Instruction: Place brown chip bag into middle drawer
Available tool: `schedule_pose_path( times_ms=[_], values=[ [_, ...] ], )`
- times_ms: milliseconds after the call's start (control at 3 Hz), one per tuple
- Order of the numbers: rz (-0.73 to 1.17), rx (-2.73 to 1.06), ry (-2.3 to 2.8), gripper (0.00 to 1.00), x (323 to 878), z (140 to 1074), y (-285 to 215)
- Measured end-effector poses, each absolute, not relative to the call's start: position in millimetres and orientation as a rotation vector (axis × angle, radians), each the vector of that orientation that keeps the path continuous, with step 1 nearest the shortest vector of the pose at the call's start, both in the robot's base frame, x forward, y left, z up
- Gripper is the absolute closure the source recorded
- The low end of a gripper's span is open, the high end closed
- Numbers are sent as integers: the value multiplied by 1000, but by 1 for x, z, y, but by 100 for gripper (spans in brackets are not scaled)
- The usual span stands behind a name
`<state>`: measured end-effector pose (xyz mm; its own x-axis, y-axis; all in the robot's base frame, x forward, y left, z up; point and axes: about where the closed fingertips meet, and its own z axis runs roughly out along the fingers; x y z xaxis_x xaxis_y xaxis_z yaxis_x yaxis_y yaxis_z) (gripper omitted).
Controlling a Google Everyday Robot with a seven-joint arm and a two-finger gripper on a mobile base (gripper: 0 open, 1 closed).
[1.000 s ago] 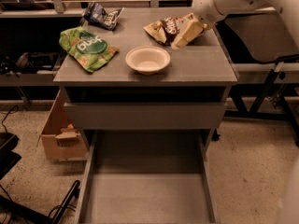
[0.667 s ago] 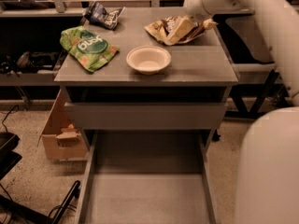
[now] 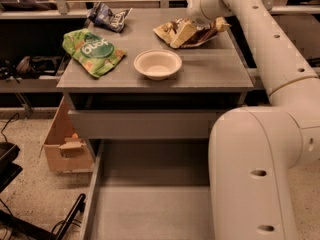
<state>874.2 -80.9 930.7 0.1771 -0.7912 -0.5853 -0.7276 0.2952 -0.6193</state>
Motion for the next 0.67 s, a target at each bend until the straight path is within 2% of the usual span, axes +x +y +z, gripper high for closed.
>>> schedule_pose_path(
  times_ms=[667],
  values=[
    [-100,-1345,1703,0,908,891,-93]
  ],
)
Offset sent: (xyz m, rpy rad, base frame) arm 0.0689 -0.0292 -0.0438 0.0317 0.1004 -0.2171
